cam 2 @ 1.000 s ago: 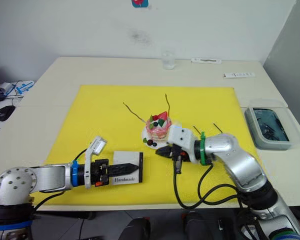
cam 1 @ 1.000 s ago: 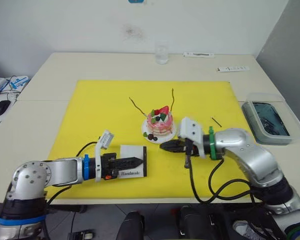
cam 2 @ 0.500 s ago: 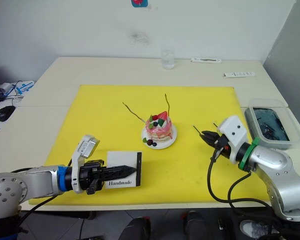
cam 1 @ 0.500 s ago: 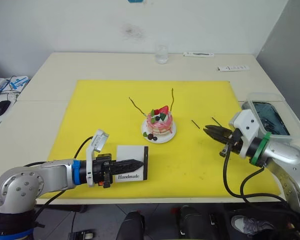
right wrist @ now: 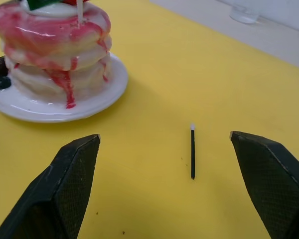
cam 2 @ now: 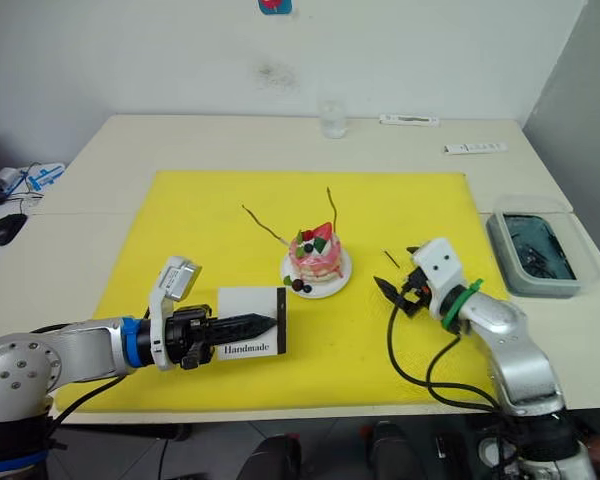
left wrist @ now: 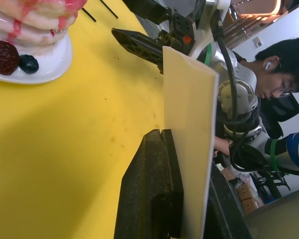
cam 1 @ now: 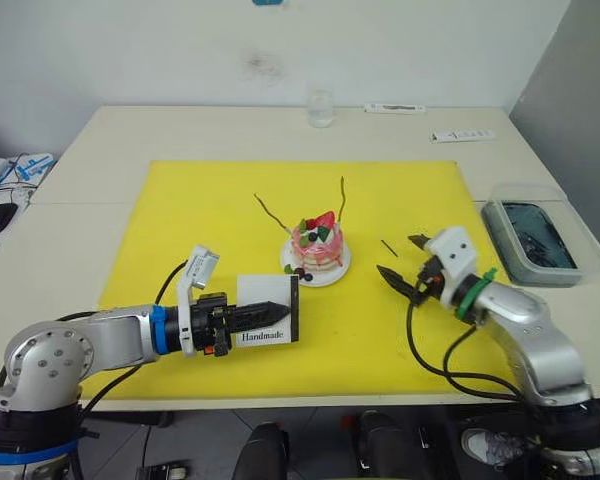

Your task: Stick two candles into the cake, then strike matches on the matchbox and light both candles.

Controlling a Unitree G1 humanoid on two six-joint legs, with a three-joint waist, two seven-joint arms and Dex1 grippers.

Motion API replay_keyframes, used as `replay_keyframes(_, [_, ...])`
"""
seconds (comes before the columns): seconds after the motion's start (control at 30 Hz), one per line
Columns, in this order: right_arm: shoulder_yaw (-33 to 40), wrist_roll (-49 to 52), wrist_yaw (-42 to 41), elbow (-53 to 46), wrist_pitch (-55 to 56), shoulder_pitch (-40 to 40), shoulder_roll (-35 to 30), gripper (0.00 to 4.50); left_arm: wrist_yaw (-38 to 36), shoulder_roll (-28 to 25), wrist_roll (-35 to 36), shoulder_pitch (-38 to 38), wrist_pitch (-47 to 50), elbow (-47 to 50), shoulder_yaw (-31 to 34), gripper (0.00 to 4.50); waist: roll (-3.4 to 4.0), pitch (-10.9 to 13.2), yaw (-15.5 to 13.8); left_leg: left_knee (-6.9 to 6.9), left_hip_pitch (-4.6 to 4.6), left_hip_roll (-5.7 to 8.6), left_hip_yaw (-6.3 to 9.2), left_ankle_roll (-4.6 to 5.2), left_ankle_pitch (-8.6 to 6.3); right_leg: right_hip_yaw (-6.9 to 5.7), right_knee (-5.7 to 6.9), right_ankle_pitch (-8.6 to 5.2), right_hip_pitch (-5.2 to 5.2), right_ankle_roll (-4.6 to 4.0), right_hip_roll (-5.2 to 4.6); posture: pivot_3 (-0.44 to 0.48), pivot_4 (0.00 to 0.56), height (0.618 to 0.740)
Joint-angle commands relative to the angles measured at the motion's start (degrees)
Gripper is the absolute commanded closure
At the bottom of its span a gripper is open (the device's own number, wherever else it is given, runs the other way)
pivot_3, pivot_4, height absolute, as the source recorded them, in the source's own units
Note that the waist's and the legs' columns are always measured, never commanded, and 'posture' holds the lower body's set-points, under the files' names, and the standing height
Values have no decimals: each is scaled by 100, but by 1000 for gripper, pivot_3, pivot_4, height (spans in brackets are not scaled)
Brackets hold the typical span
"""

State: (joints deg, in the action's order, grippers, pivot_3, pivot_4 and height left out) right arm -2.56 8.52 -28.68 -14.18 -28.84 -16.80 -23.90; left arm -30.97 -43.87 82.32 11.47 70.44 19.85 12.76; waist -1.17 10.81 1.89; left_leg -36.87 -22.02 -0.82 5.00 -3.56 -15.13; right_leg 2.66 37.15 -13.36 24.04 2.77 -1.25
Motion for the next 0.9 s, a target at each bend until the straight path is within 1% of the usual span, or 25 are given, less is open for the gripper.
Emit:
replay_keyframes(0.03, [14, -179, 217, 380, 381, -239, 105, 32, 9, 25, 114, 83, -76, 54, 7, 4500, 0, 0, 0, 0, 0, 0, 0, 0, 0, 0, 0, 1, 0, 2, 0, 0, 150, 740])
replay_keyframes(0.2, [-129, -349, 279, 968, 731, -499, 296, 32, 48, 47, 147, 74, -71, 83, -1, 4500, 0, 0, 0, 3, -1, 0, -1, 0, 0, 0, -2, 6, 1, -10, 0, 0, 150, 740])
replay_keyframes(0.4, [-112, -480, 510, 1466, 765, -718, 499, 32, 82, 85, 173, 93, -83, 103, -24, 4500, 0, 0, 2, 1, 1, 0, 0, 0, 0, 1, 4, 7, 0, -10, 0, 0, 150, 740])
replay_keyframes(0.43, [-98, -483, 528, 1494, 709, -731, 516, 191, 90, 87, 173, 92, -80, 107, -25, 4500, 0, 0, 1, 0, 1, 0, 0, 0, 0, 1, 5, 7, 0, -9, 0, 0, 150, 740])
replay_keyframes(0.5, [-83, -461, 531, 1516, 596, -743, 536, 586, 91, 84, 172, 82, -65, 117, -33, 4500, 0, 0, 1, 0, 1, 0, 0, 0, 0, 0, 5, 7, 0, -9, 0, 0, 150, 740])
replay_keyframes(0.53, [-78, -456, 550, 1520, 517, -749, 544, 901, 85, 80, 150, 72, -59, 119, -43, 4500, 1, 0, 1, 0, 1, 0, 0, 0, 0, 1, 5, 7, 0, -10, 0, 0, 150, 740])
replay_keyframes(0.6, [-54, -447, 601, 1526, 376, -761, 572, 1648, 78, 72, 129, 55, -52, 121, -53, 4500, 1, 0, 1, 0, 1, 0, 0, 0, 0, 1, 5, 10, 0, -15, 0, 0, 150, 740])
replay_keyframes(0.63, [-50, -449, 613, 1529, 309, -769, 578, 2113, 77, 67, 128, 52, -53, 122, -56, 4500, 0, 0, 2, 0, 1, 0, 0, 0, 0, 1, 5, 10, 0, -15, 0, 0, 150, 740])
replay_keyframes(0.67, [-49, -453, 613, 1526, 269, -767, 580, 2385, 74, 59, 126, 49, -56, 130, -63, 4500, 0, 0, 1, 0, 1, 0, 0, 0, 0, 1, 5, 11, 0, -16, 0, 0, 150, 740])
replay_keyframes(0.8, [-98, -491, 607, 1439, 27, -725, 583, 3896, 82, 44, 122, 37, -71, 142, -75, 4500, 1, 0, -5, -4, 2, 0, 1, 1, 0, 0, 7, 11, -2, -12, 0, 0, 150, 740])
replay_keyframes(0.87, [-116, -497, 630, 1375, -82, -717, 609, 4483, 79, 40, 106, 30, -73, 145, -78, 4500, 1, 0, -5, -6, 3, 1, 1, 1, 1, 0, 7, 11, -4, -10, 0, 0, 150, 740])
replay_keyframes(0.9, [-113, -489, 664, 1323, -160, -719, 644, 4483, 81, 39, 100, 24, -75, 149, -80, 4500, 0, 0, -5, -6, 4, 0, 1, 1, 1, 0, 7, 11, -5, -9, 0, 0, 150, 740])
